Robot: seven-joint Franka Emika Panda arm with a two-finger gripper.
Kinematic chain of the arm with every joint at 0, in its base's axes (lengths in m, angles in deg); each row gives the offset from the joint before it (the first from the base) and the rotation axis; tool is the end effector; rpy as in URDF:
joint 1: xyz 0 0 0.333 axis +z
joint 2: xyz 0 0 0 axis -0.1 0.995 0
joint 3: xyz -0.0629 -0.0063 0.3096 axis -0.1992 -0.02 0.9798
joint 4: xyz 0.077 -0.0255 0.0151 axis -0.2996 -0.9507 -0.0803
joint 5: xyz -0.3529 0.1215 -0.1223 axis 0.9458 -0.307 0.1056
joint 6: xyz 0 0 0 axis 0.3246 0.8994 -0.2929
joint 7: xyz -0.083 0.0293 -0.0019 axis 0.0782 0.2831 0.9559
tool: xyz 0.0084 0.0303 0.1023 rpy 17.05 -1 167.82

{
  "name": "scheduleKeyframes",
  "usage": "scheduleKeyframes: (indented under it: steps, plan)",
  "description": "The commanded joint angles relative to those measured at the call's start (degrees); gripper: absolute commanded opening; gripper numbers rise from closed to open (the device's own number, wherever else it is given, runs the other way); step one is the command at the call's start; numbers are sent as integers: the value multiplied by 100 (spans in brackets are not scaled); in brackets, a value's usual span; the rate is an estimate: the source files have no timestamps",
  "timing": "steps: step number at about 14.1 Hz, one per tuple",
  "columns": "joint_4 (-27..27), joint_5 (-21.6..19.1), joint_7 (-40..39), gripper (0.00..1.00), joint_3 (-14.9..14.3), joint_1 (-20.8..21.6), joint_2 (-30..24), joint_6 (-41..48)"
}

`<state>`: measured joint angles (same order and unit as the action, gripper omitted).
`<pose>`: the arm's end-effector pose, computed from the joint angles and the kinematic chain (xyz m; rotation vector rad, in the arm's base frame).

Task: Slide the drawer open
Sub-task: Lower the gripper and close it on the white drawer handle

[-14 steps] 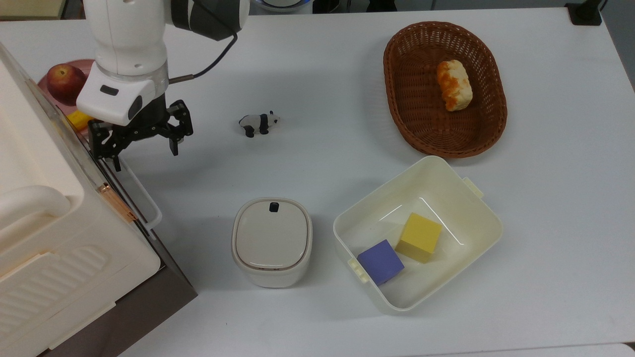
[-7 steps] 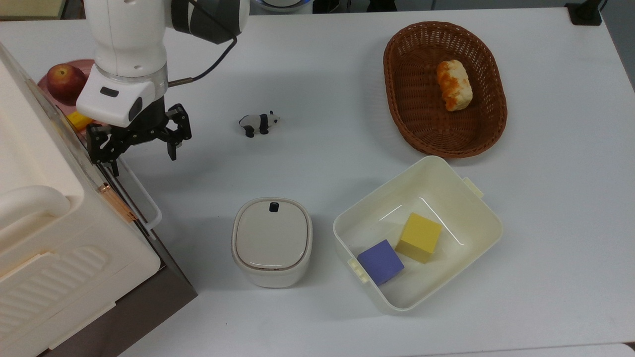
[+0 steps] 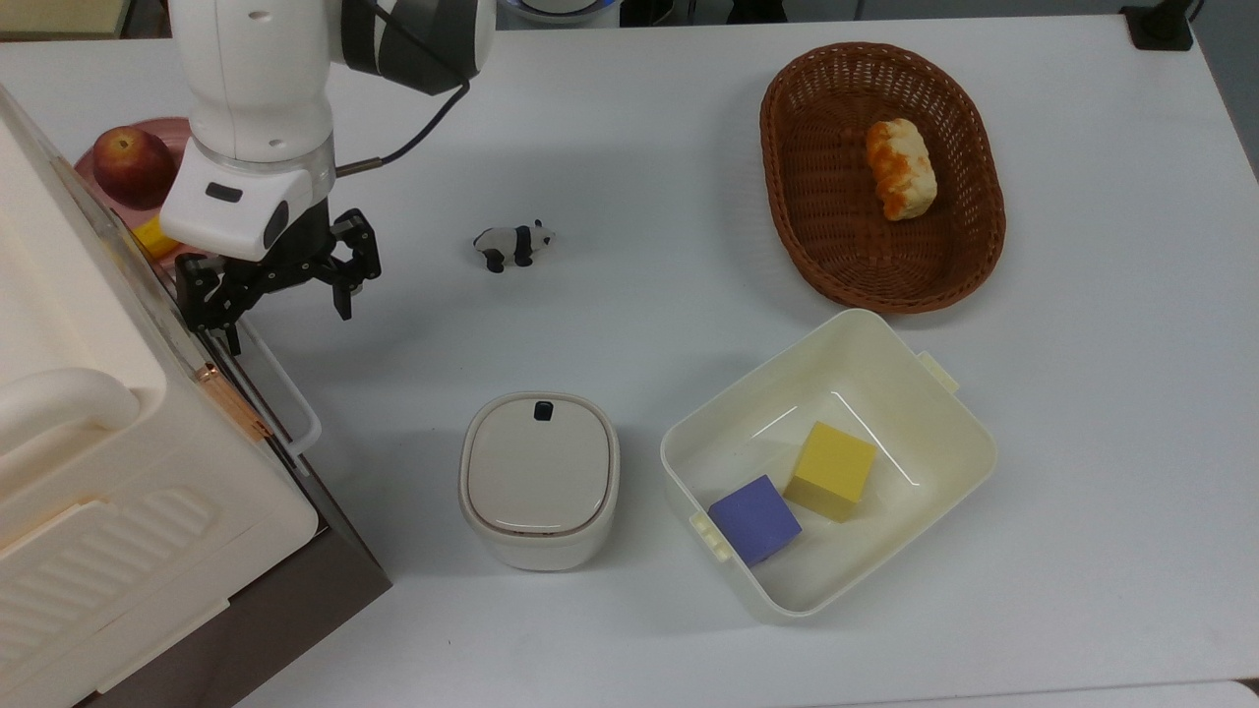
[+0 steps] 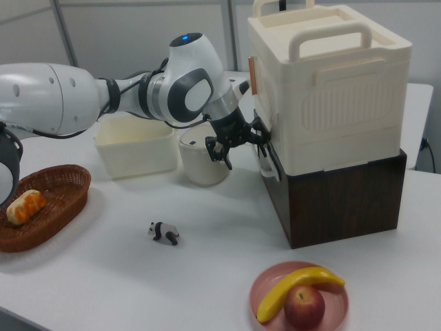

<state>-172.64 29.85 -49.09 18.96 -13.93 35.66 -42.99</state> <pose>0.6904 -0.1532 0.4492 2.7380 0.8192 0.2712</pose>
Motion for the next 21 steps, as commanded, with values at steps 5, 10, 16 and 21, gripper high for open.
scheduleKeyframes:
  steps: [5, 10, 16, 21]
  plan:
    - [58, 71, -257, 100, -4, -69, 103, -337]
    - [85, 71, -248, 89, -4, -78, 191, -363]
    - [76, 88, -371, 79, -4, -130, 234, -592]
    - [76, 71, -301, 79, -4, -130, 234, -592]
